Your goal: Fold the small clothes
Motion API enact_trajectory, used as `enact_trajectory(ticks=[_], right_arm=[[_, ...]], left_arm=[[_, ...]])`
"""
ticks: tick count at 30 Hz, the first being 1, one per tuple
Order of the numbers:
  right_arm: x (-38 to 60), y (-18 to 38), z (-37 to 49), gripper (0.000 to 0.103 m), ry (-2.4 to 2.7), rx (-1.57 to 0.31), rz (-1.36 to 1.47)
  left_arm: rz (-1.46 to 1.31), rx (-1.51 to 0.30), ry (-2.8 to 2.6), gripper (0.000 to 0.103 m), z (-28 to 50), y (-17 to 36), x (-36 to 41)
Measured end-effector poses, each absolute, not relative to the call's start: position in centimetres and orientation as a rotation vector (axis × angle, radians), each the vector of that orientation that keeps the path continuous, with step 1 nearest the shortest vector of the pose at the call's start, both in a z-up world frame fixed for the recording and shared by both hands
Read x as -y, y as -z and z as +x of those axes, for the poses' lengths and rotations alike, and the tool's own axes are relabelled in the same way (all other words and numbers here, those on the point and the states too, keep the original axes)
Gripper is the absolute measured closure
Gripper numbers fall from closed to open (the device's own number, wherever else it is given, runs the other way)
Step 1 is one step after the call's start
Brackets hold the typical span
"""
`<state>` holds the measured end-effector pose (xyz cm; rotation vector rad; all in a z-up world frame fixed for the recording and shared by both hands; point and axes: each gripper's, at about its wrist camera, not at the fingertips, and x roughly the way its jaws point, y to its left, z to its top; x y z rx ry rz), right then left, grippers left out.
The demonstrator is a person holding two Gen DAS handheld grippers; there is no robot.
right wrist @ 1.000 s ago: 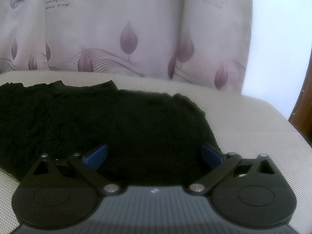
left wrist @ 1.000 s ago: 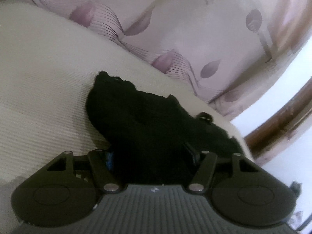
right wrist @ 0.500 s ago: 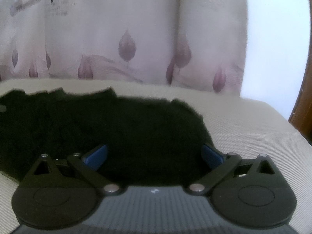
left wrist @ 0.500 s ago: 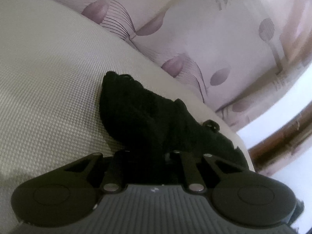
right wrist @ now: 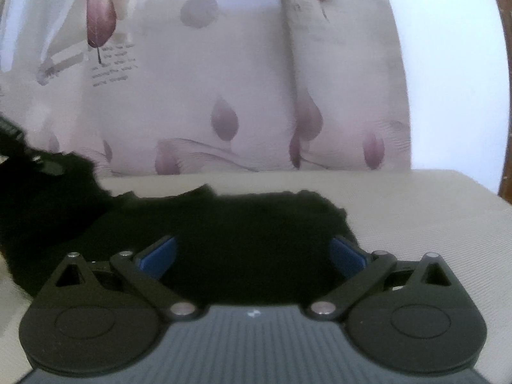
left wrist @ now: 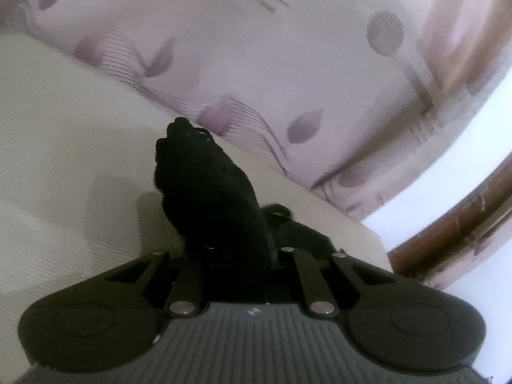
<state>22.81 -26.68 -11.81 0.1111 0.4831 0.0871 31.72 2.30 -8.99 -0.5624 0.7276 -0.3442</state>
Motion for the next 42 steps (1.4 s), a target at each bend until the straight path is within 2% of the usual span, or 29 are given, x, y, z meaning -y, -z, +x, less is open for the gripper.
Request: enact_trajectory(ticks=[6,15,18,20,21,22,25,28,32,40,42], right_arm=[[26.7,11.7,22.3,0.0,-0.122,-0.471,0.123],[26.8,11.7,22.1,0.0,-0.135,-0.466,0.137],[26.9,11.6,22.1,0.0,-0.144,-0.467,0.142],[27.0,11.6,22.2,0.0,-0.156,-0.469,0.149],[27.1,11.5,22.0,0.0,-0.165,-0.46,0.161],[27.4,11.5,22.0,0.0,-0.191,-0.456,0.184],[29.1,11.3,22.7,0.0,-0.32,-0.531,0.331],[30.9,10.9,22.8,0.0,-0.41,-0.557,0.514],[31.4,11.2,24.2,0.0,-0.478,-0.628,0.708],[31.0,12.7,28.2,0.0,-0.404,-0.761,0.846],[30.3,12.3,29.3,0.0,-0.391,-0.777,0.827]], left_arm=[[-0.536,-0.767,0.397,0.089,32.6,7.8,3.4],[-0.535,-0.783,0.522,0.087,33.3,9.9,8.1],[-0.579,-0.755,0.567,0.075,33.4,10.0,7.7],[-0.643,-0.728,0.587,0.051,33.2,9.8,6.8],[-0.678,-0.704,0.59,0.028,32.9,9.5,6.2],[-0.704,-0.678,0.585,0.015,32.6,9.1,5.7],[-0.771,-0.59,0.6,0.009,31.1,7.7,3.2],[-0.72,-0.544,0.559,0.005,28.8,7.1,0.8],[-0.65,-0.55,0.454,0.005,25.4,9.5,-1.6],[-0.492,-0.509,0.351,0.007,20.8,14.4,-1.8],[-0.467,-0.437,0.372,0.0,20.2,13.8,-1.8]])
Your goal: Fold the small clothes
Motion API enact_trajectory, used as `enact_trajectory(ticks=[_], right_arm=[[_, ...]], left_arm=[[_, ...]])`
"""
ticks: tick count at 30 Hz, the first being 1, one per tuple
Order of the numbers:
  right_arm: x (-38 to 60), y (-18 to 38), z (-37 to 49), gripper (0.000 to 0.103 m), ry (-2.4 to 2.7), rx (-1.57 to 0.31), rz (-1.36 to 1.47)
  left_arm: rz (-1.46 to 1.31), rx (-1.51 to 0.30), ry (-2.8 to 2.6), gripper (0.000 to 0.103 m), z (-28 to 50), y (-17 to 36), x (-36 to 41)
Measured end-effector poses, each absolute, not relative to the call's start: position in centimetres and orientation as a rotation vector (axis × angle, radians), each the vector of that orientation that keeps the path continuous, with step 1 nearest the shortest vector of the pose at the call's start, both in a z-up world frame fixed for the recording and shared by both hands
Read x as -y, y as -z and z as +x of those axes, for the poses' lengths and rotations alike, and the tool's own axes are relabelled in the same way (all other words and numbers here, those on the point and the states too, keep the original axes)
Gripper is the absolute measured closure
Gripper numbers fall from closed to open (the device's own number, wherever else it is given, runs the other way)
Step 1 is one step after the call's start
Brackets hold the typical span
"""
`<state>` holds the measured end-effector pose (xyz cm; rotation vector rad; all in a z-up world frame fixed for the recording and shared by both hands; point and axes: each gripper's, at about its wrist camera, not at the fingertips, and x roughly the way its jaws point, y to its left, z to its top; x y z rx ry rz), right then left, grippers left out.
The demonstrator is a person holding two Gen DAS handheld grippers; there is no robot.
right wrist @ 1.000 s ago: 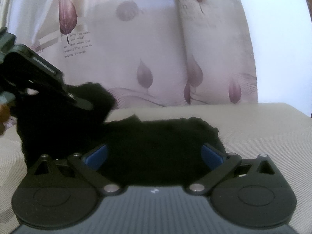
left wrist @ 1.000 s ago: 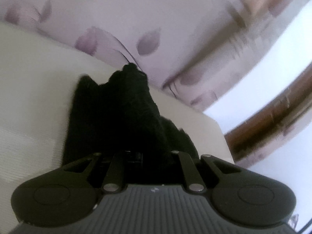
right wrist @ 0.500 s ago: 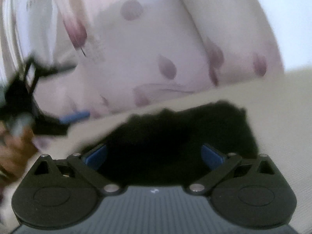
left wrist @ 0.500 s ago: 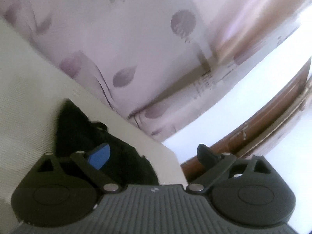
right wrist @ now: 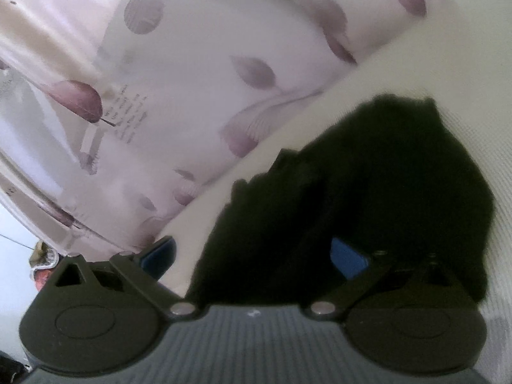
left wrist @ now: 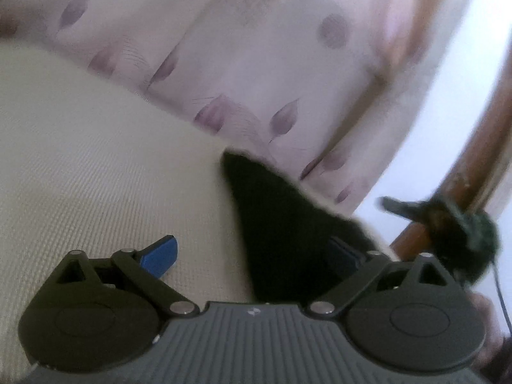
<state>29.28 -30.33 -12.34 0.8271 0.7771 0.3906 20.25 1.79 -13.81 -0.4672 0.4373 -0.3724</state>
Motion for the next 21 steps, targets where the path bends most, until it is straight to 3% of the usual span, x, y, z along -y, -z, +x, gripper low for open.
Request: enact_trajectory(ticks=[3,4,5,7,10,15,17,21], right_arm=[[29.0,12.0,30.8,0.003,-0.351,-0.804,0.76],[28.4,11.8,31.2,0.015,-0.35,-0.799,0.721],[27.6,11.7,31.7,0.039,-0.336,-0.815,0.67],[26.8,12.1,32.4,0.067,-0.317,-0.851,0.604],[26.2,11.7,32.6,0.083,-0.337,-0.826,0.505],[29.9,8.4,32.9,0.087,-0.339,-0.726,0.476],[31.7,7.2,33.4,0.094,-0.315,-0.7,0.445],[36.0,6.2,34.9,0.094,-0.262,-0.685,0.454]], left_arm=[[-0.472,-0.451,0.356,0.0,20.5,13.7,-1.9],[-0.492,-0.457,0.348,0.0,20.6,13.9,-2.2],[-0.514,-0.456,0.334,0.0,20.7,14.0,-2.4],[-0.549,-0.464,0.312,0.0,21.1,14.3,-2.9],[-0.57,-0.471,0.286,0.0,21.5,14.6,-3.0],[-0.559,-0.472,0.274,0.0,21.3,14.6,-3.0],[-0.559,-0.474,0.269,0.0,21.2,14.7,-3.2],[-0.556,-0.476,0.262,0.0,21.3,14.8,-3.2]])
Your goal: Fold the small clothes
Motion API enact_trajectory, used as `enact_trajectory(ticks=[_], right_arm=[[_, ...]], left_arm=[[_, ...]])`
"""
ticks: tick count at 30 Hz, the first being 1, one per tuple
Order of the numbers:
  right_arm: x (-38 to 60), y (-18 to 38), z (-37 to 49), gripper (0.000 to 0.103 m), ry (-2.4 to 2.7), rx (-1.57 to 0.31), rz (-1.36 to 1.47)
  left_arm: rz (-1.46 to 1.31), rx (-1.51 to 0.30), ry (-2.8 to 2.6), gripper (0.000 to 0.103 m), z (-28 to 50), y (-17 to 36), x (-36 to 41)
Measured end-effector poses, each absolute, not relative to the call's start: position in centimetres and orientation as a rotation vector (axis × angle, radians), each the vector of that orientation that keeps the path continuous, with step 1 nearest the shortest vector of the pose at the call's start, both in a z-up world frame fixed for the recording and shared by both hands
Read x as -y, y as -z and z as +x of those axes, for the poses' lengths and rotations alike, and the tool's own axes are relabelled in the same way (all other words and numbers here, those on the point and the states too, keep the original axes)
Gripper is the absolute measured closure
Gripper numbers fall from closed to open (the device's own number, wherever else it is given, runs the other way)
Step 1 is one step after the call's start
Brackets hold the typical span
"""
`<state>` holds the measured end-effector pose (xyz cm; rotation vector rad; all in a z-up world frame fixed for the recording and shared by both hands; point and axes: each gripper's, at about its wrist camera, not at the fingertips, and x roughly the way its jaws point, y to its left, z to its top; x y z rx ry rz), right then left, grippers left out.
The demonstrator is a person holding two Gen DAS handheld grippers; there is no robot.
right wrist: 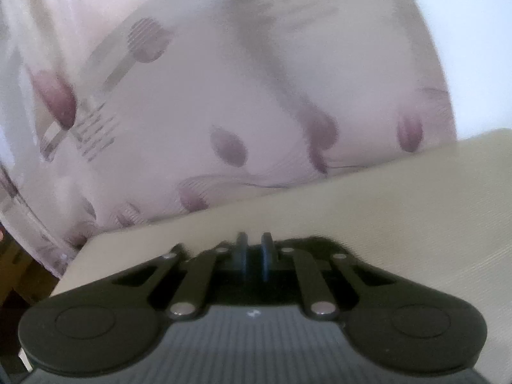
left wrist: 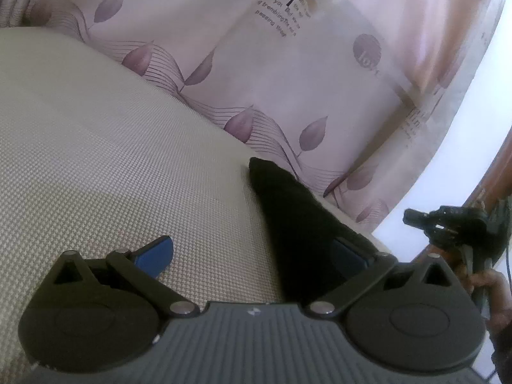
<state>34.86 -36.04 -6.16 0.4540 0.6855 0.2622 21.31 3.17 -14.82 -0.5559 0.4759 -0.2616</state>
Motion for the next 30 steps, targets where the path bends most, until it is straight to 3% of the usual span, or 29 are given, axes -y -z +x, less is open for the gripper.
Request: enact_trajectory(ticks=[4,6,8,10,19,21,23,26,30], right_arm=[[38.5,8.1,34.8,0.091,-0.309,-0.765,0.581],[37.4,8.9,34.1,0.077,-0.359,-0.797,0.637],[35.7,10.1,33.5,0.035,-0.418,-0.839,0.667],[34.6,11.3,33.2,0.02,-0.412,-0.874,0.707],[31.2,12.8,33.8,0.02,-0.362,-0.872,0.684],[29.8,13.0,34.4,0.025,-0.334,-0.884,0.625],[28.8,13.1,34.7,0.076,-0.342,-0.884,0.572],[28.0,11.9,34.2,0.089,-0.321,-0.81,0.442],[30.9,9.1,34.1,0.091,-0.308,-0.736,0.41]], left_arm=[[-0.551,-0.478,0.259,0.0,21.3,15.0,-3.1],[-0.551,-0.48,0.259,0.0,21.4,15.0,-3.1],[-0.547,-0.483,0.259,0.0,21.5,15.0,-3.1],[-0.548,-0.484,0.262,0.0,21.4,15.0,-3.3],[-0.547,-0.486,0.267,0.0,21.4,15.1,-3.3],[-0.547,-0.487,0.267,0.0,21.4,15.1,-3.3],[-0.547,-0.486,0.267,0.0,21.5,15.1,-3.2],[-0.549,-0.486,0.267,0.0,21.4,15.1,-3.2],[-0.546,-0.487,0.266,0.0,21.4,15.1,-3.2]])
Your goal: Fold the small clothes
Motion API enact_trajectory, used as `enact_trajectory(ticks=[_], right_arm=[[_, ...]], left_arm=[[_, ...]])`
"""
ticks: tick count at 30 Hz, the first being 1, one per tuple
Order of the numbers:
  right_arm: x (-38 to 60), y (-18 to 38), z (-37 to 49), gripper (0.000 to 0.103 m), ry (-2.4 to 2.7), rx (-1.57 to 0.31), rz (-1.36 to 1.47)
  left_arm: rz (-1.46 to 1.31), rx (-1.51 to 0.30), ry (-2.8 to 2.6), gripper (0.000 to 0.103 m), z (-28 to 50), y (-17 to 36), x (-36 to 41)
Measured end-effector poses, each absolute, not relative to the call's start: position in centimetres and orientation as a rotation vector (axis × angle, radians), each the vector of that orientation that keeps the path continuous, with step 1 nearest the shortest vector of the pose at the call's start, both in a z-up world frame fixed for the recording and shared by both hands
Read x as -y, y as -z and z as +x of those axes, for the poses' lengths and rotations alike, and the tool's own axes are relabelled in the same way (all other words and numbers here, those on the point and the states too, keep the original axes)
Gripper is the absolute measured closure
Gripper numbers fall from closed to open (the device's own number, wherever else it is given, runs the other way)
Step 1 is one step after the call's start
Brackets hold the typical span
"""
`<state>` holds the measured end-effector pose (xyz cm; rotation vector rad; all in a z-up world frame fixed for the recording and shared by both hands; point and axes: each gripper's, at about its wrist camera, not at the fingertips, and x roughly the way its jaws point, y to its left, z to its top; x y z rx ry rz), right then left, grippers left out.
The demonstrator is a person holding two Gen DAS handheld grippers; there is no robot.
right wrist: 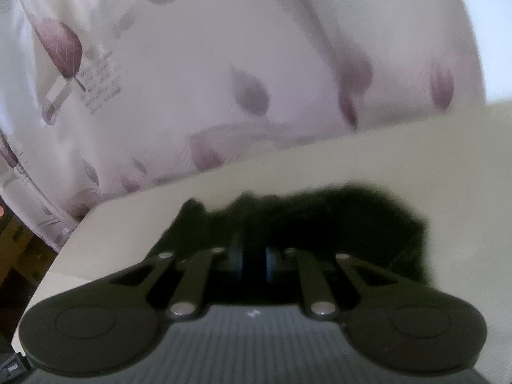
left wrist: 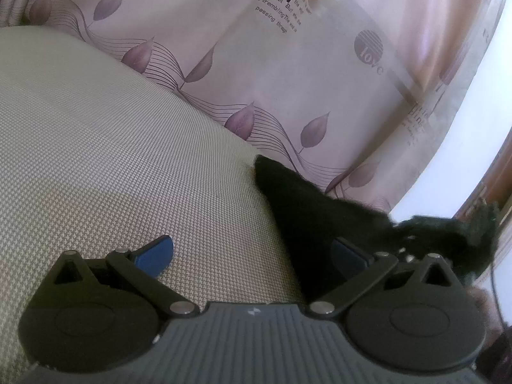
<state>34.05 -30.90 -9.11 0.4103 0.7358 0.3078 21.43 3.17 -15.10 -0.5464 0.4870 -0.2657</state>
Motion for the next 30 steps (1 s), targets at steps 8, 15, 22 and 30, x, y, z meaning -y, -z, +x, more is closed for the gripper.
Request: enact_trajectory(ticks=[8,15,22,30], right_arm=[[36.9,6.9,35.3,0.091,-0.227,-0.749,0.339],[38.8,13.3,35.6,0.078,-0.156,-0.842,0.371],[41.5,9.2,31.2,0.056,-0.142,-0.613,0.511],[32.3,7.2,27.0,0.057,-0.476,-0.65,0.225]], left_arm=[[-0.544,-0.488,0.265,0.0,21.5,15.1,-3.2],[-0.543,-0.488,0.265,0.0,21.5,15.3,-3.1],[-0.539,-0.488,0.265,0.0,21.6,15.6,-3.0],[-0.534,-0.481,0.257,0.0,21.5,15.9,-3.0]])
